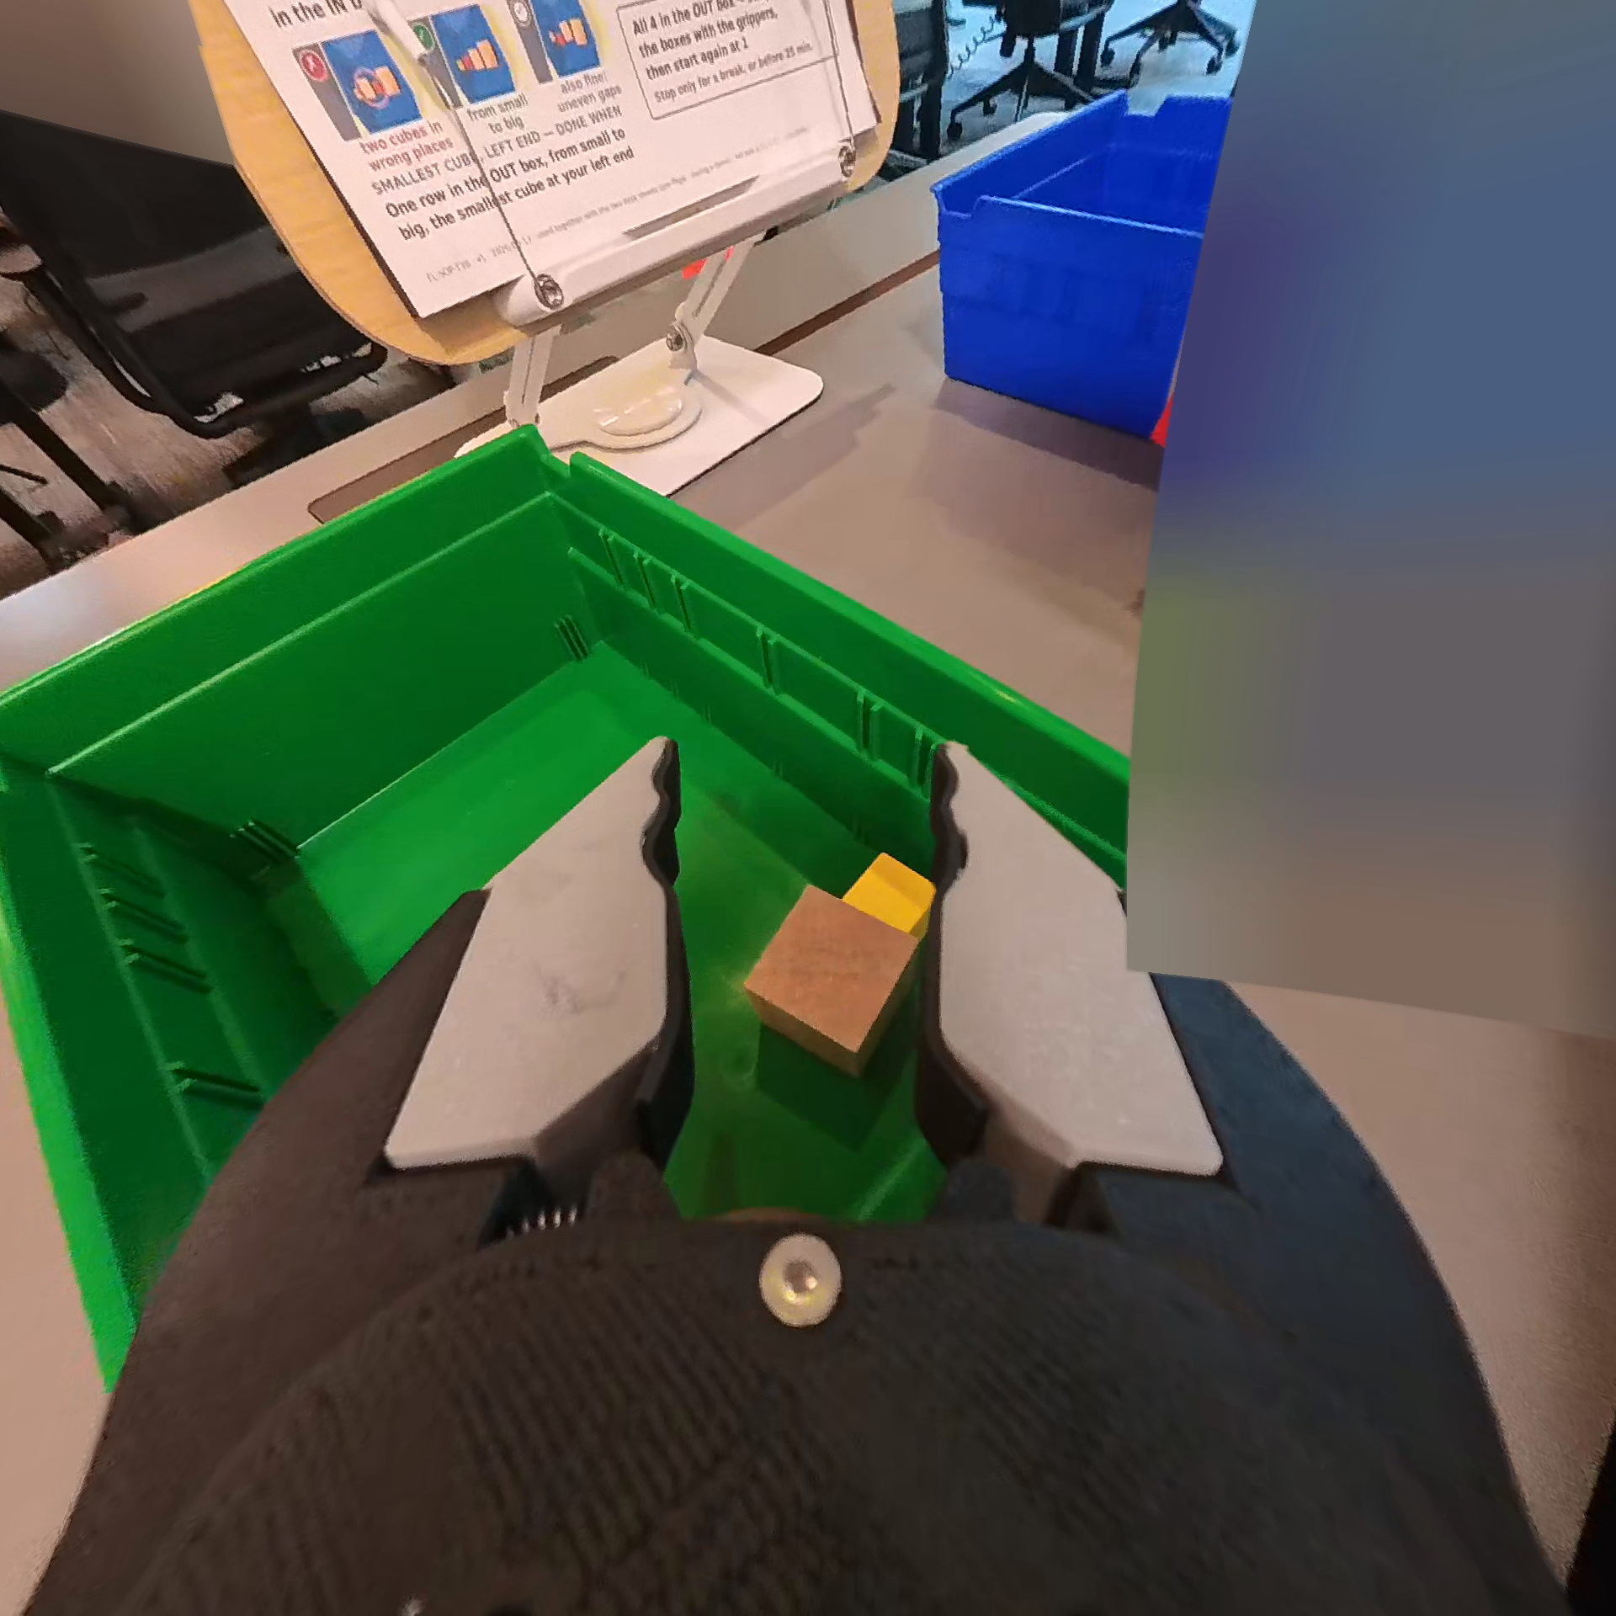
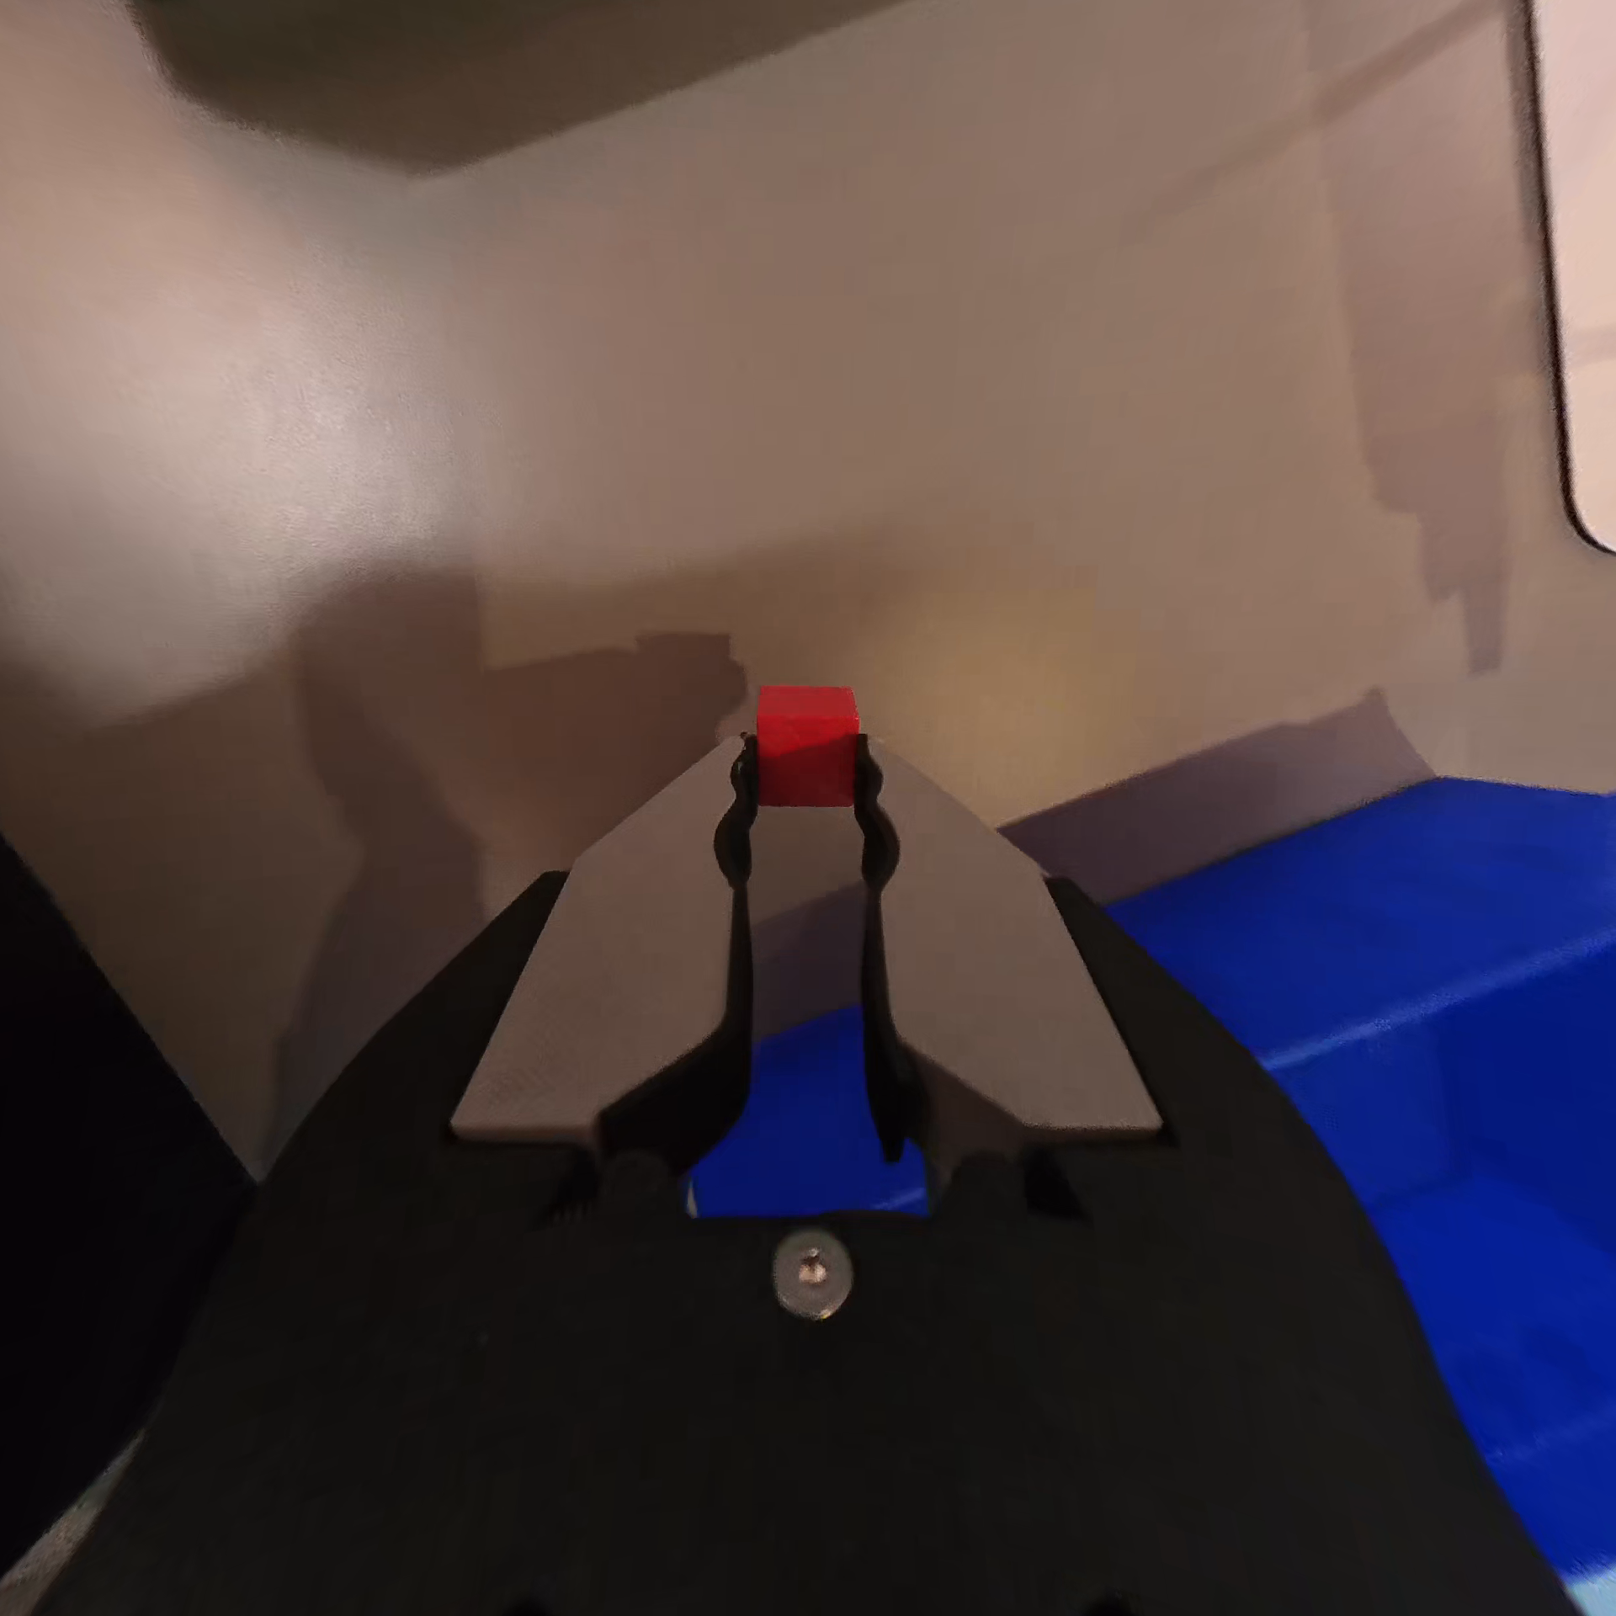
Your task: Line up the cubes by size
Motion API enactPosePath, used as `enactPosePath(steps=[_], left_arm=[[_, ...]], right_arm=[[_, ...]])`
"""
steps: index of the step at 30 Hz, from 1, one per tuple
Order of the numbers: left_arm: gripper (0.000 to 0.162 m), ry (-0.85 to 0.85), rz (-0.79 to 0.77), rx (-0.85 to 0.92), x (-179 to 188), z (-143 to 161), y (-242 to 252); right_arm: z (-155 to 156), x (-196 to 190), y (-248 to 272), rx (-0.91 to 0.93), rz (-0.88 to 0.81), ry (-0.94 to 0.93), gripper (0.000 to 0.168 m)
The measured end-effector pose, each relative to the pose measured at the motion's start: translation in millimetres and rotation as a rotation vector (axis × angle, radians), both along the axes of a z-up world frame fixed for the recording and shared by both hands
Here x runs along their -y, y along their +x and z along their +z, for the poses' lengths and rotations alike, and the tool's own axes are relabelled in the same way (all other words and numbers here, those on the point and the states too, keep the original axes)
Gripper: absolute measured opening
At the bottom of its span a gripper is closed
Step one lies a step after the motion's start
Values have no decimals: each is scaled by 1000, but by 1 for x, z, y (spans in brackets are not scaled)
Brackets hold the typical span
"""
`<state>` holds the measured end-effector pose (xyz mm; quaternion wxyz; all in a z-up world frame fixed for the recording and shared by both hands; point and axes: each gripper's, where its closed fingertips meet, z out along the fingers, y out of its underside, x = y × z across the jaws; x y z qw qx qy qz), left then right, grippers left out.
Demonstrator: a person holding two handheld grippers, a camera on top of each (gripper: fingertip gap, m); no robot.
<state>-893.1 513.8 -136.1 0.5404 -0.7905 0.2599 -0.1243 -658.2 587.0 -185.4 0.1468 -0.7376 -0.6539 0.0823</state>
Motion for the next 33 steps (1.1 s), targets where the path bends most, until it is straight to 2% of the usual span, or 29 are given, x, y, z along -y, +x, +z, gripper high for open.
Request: enactPosePath(steps=[8, 11, 14, 21, 28, 33], left_arm=[[55, -10, -2, -17, -3, -5, 5], [55, -14, -6, -18, -3, -7, 7], [55, -12, 3, -22, -5, -7, 6], [55, -25, 8, -11, -7, -9, 5], [54, -37, 10, -28, -9, -13, 7], [53, -41, 12, -19, -8, -13, 7]], right_arm=[[74, -19, 59, -134, -180, 146, 20], [84, -36, 107, -96, -303, 208, 20], [72, -48, 153, -49, -426, 204, 19], [9, -60, 237, 104, -636, 125, 19], [-33, -58, 260, 219, -727, 78, 20], [-44, -55, 264, 251, -800, 36, 20]])
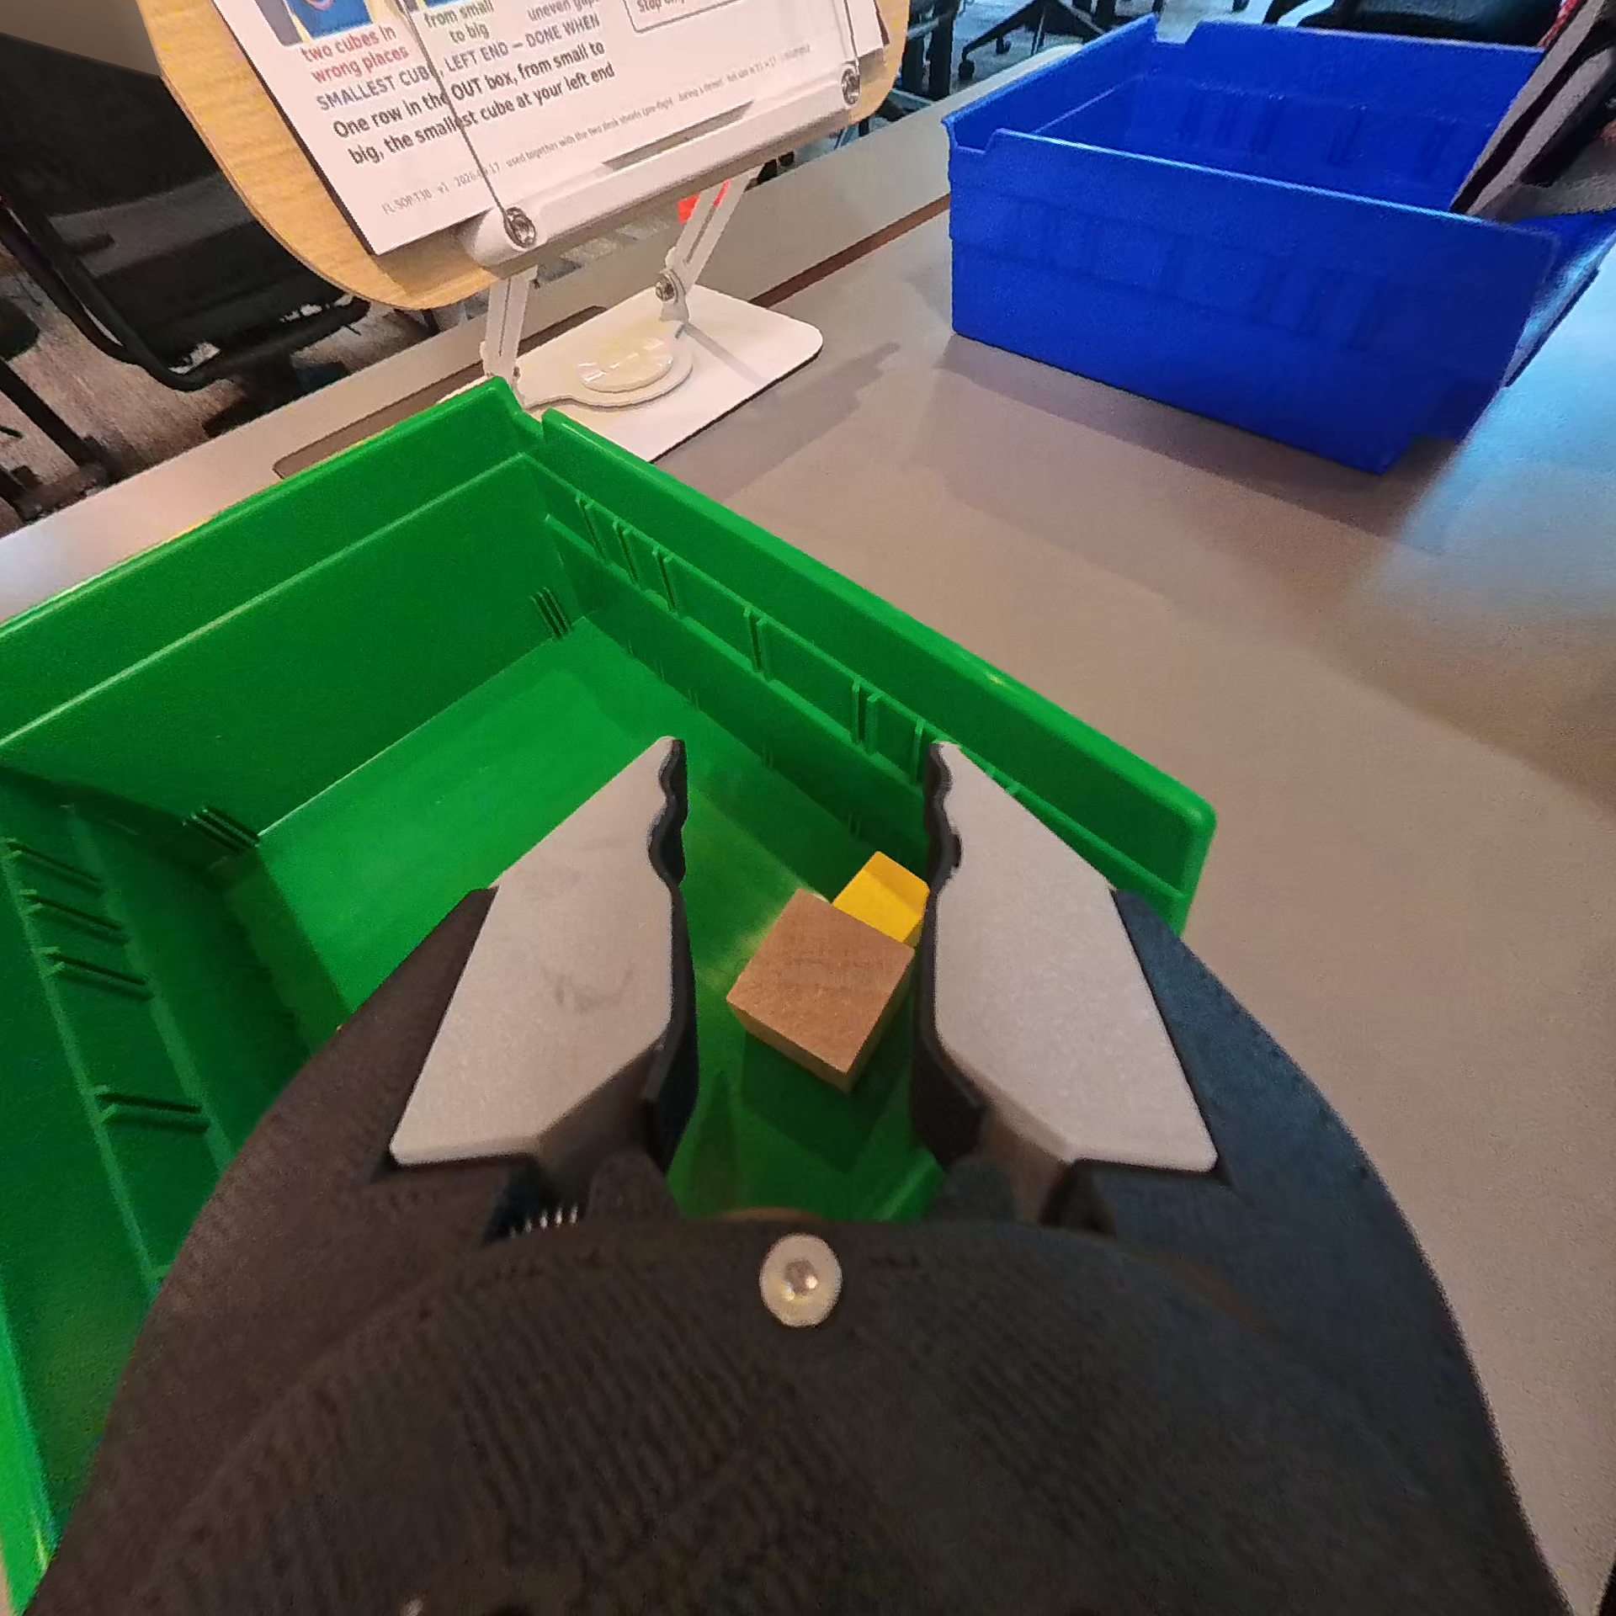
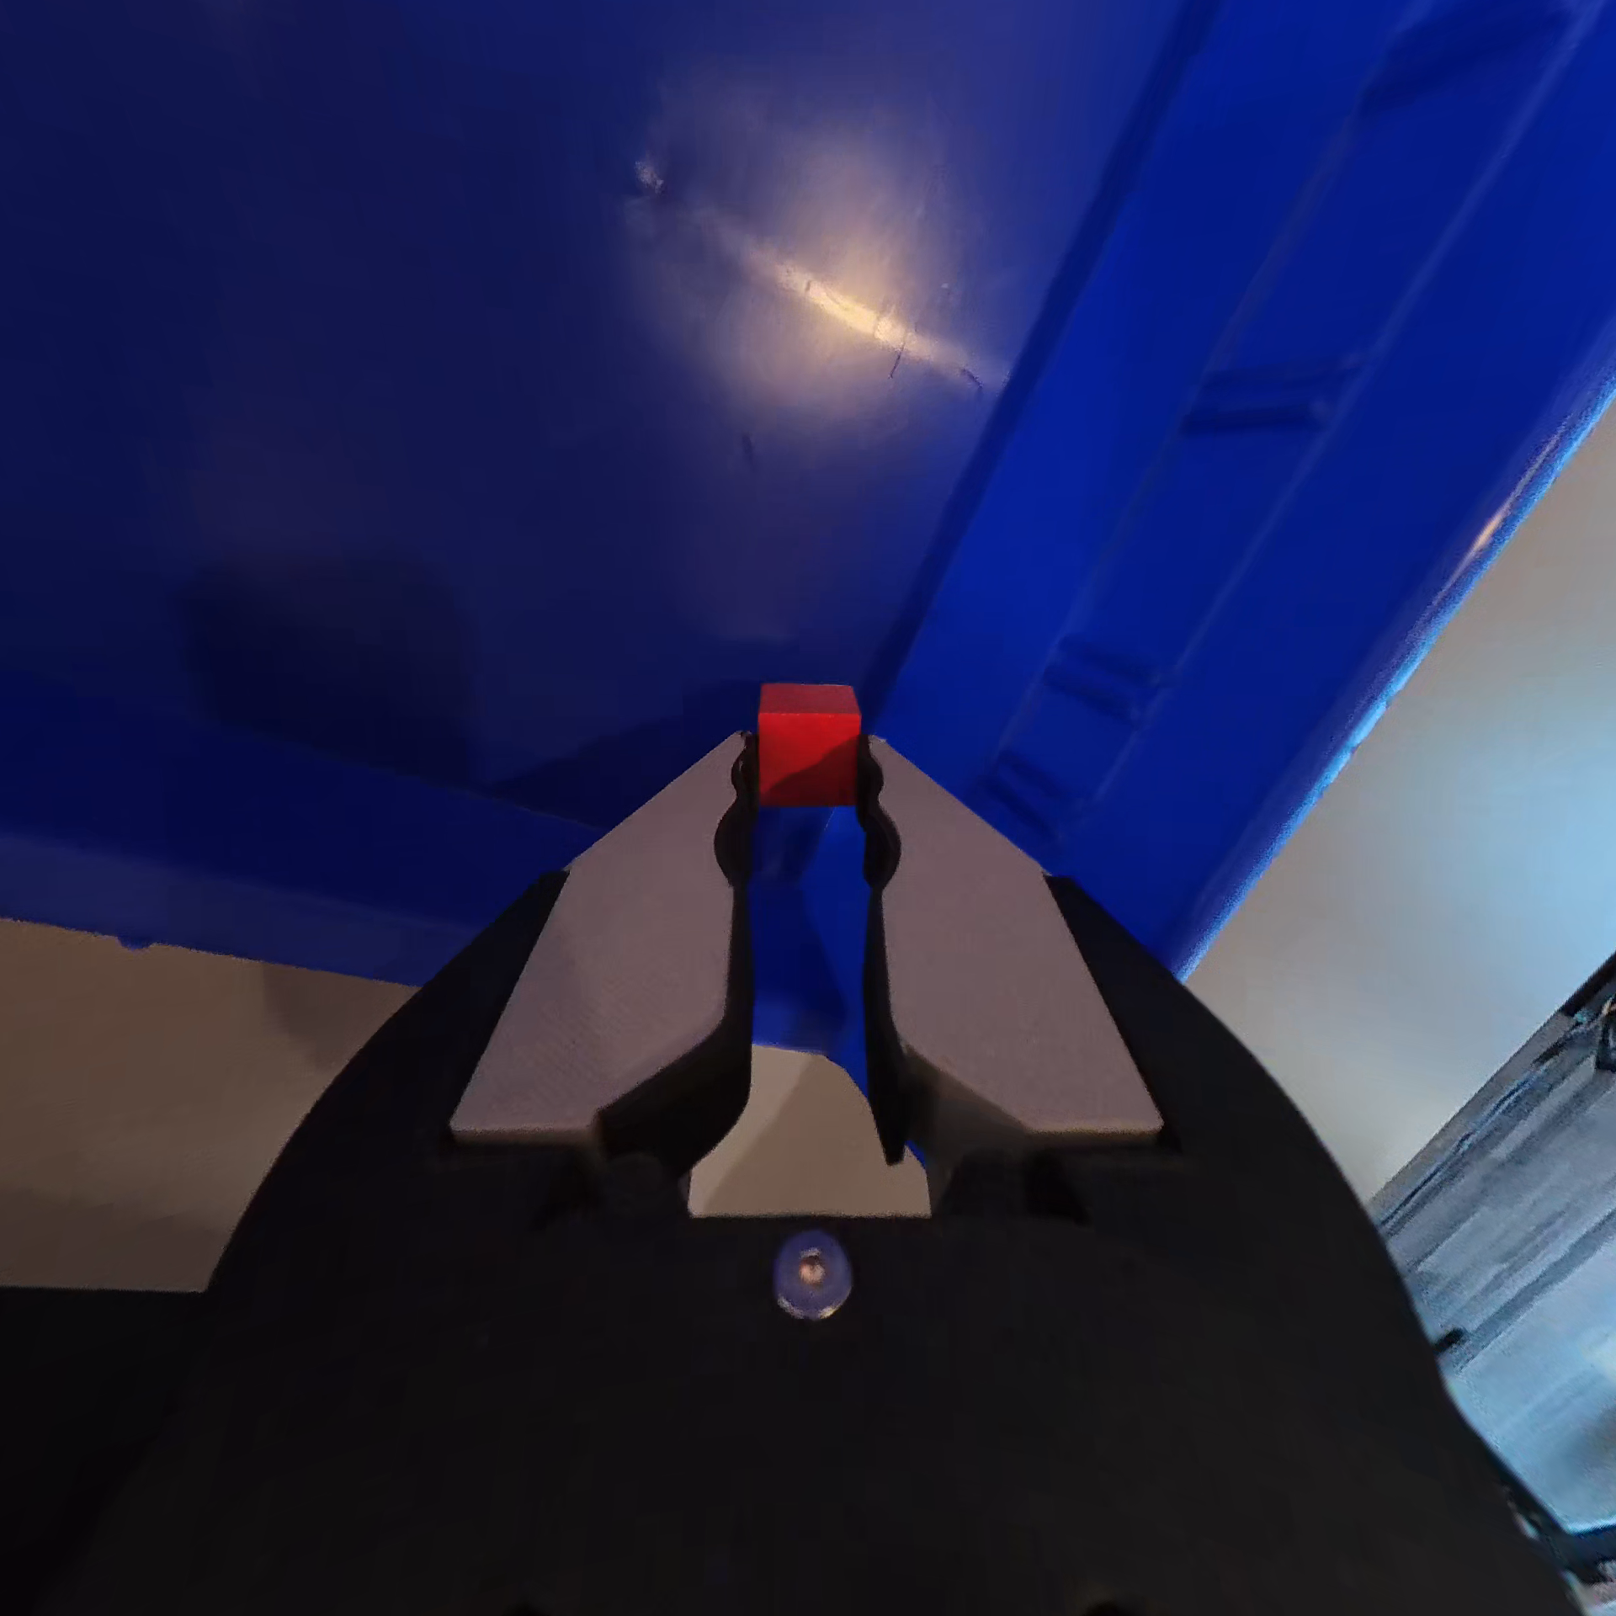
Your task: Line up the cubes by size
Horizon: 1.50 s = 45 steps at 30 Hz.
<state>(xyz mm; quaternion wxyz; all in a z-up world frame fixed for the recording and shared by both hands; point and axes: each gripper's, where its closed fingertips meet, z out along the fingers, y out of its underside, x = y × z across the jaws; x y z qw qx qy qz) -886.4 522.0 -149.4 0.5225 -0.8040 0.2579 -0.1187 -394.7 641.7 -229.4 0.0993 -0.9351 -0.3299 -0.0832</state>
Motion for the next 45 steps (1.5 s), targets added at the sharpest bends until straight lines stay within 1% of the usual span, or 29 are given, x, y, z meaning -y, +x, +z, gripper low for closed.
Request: enactPosePath(steps=[4, 7, 9, 10, 11, 12, 15, 18, 20, 23, 25, 28, 31, 34, 39, 41, 43, 45], left_arm=[[52, 5, -7, -7, 1, 1, 1], [52, 4, -13, -14, 2, 0, 2], [52, -1, -16, -15, 3, -1, 2], [52, -3, -19, -12, 3, -2, 3], [52, -5, -22, -10, 4, -2, 3], [52, -4, -22, -10, 4, -2, 3], [53, -3, -28, -12, 4, -2, 5], [53, -3, -21, -22, 4, -4, 4], [52, -4, -18, -14, 3, -3, 3], [53, -6, -17, -8, 3, -3, 3], [52, -4, -17, -12, 3, -3, 4], [52, 4, -23, -13, 4, -2, 5], [52, 9, -22, -11, 5, -1, 5], [52, 8, -20, -3, 5, -1, 4], [52, 1, -17, -6, 5, -3, 2], [52, -2, -12, -3, 4, -4, 2], [52, -8, -2, 9, 3, -3, 0], [52, -10, 16, 22, 3, -2, -3]], right_arm=[[-6, 0, 3, 7, -88, 1, 20], [-9, -1, 0, -24, -129, 6, 20], [-11, 4, -2, -62, -154, -32, 21], [-11, 5, -3, -72, -161, -37, 24], [-10, 4, 0, -57, -168, -25, 31], [-9, 3, 1, -52, -167, -12, 31], [-2, -1, -2, -68, -154, 28, 36], [6, -3, -4, -76, -143, 58, 35], [15, -3, -9, -78, -112, 82, 30], [20, 10, -27, -110, -20, 48, 0], [17, 21, -33, -98, 22, -5, 0], [0, 23, -33, -77, 21, -74, 0], [-12, 14, -23, -35, -14, -84, 0], [-15, 5, -15, -10, -49, -61, 0], [-8, 0, -9, -1, -65, -28, 0], [-1, 1, -22, -79, -44, -26, 0], [16, -4, -38, -166, -13, 40, 0], [42, -13, -57, -257, 30, 155, 0]])
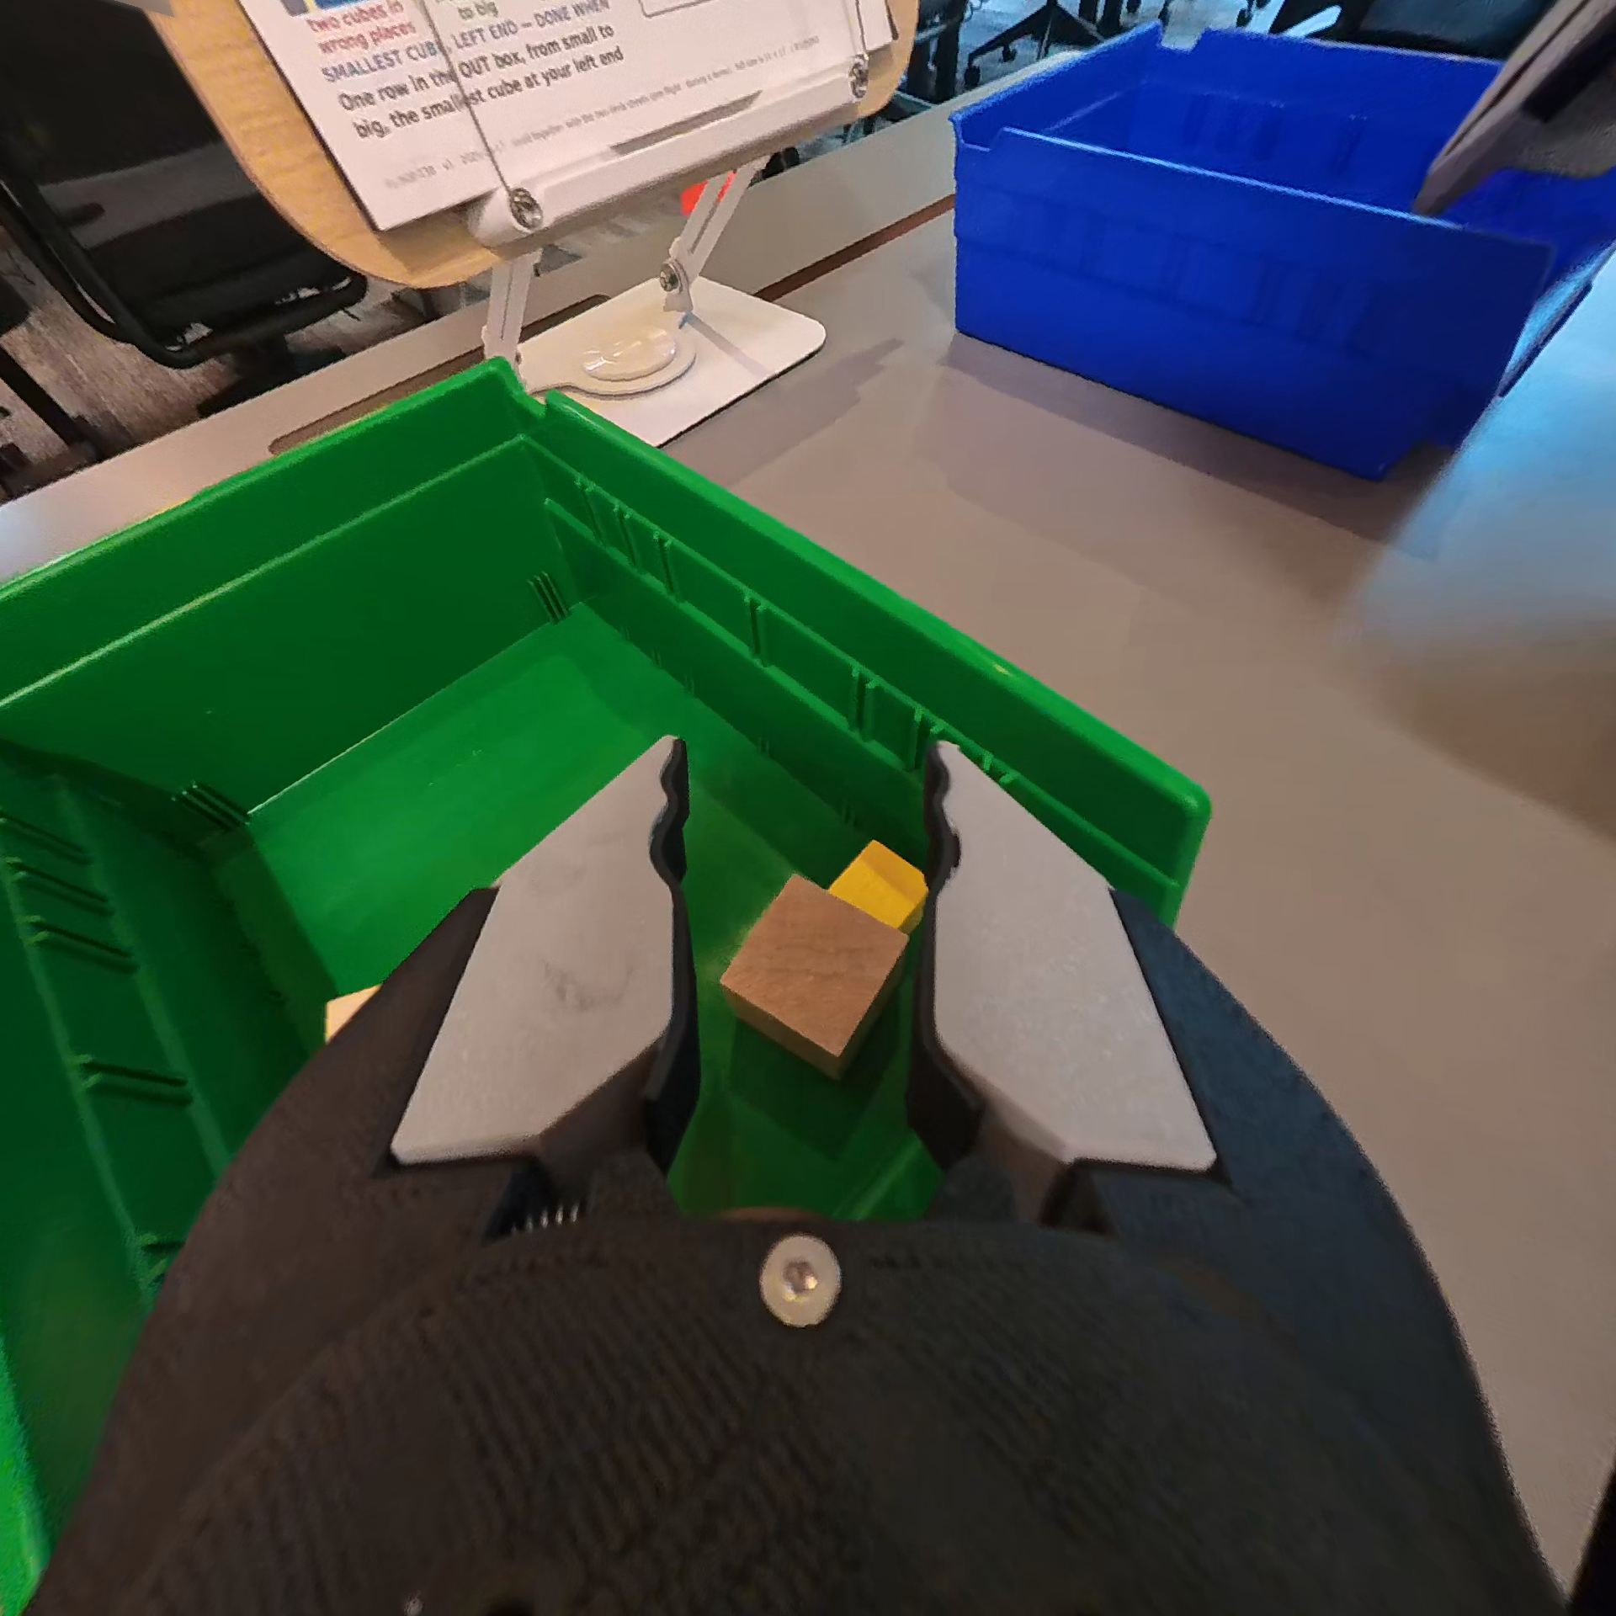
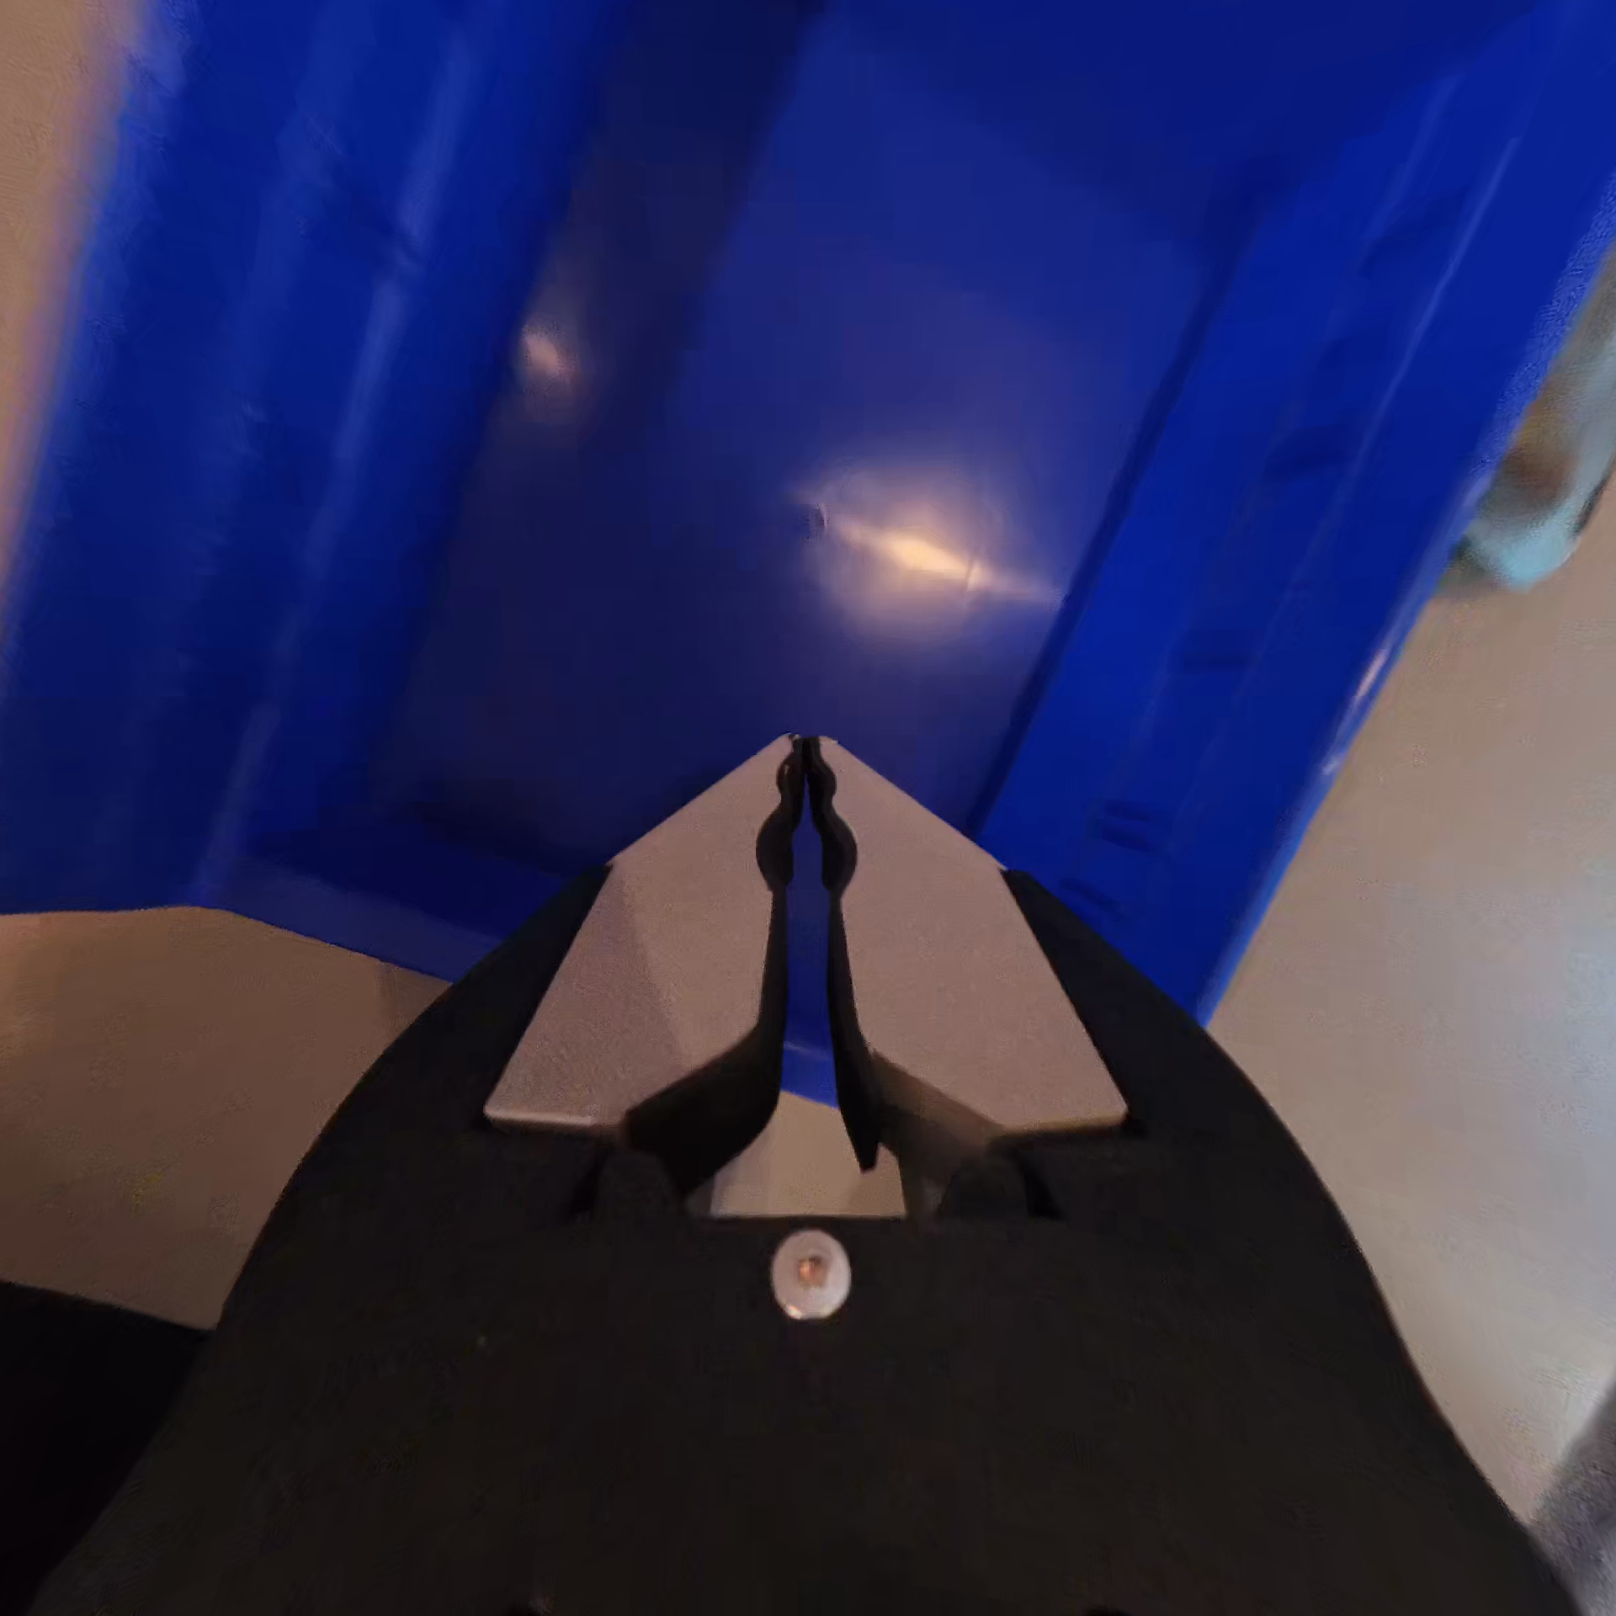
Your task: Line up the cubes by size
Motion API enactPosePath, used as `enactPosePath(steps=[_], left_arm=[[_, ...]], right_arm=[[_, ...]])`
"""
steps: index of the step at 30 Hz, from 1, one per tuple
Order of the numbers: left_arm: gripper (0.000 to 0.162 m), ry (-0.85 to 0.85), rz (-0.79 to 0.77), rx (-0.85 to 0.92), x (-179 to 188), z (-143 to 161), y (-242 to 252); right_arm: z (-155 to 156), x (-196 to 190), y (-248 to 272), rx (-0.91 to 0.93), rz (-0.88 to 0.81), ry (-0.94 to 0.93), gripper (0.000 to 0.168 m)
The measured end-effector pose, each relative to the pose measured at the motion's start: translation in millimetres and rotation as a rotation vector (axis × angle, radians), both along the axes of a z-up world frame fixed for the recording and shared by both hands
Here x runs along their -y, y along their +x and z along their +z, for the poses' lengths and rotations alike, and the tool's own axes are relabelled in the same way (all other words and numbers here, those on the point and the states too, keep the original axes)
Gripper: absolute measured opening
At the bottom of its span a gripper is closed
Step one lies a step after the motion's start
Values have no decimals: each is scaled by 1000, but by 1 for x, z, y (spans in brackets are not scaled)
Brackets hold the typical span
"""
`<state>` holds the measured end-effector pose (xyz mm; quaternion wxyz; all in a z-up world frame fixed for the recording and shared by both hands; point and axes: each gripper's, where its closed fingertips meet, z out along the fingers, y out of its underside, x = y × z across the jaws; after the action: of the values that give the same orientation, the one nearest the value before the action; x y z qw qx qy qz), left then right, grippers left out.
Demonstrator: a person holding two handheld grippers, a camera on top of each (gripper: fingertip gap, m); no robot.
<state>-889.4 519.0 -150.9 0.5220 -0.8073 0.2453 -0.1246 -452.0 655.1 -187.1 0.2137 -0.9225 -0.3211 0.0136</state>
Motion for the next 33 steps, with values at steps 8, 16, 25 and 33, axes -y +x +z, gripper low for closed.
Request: enactPosePath(steps=[8, 16, 25, 33], left_arm=[[51, -147, 52, -40, 9, -1, -17], [49, -491, -172, -248, 21, -42, 12], [64, -686, -350, -659, 13, -79, 7], [25, -703, -430, -723, 9, -100, 13]], right_arm=[[104, 52, -150, -585, 468, 396, 14], [90, 104, -226, -885, 708, 308, 29], [101, 111, -213, -915, 711, 346, 29], [105, 117, -210, -900, 732, 361, 27]])
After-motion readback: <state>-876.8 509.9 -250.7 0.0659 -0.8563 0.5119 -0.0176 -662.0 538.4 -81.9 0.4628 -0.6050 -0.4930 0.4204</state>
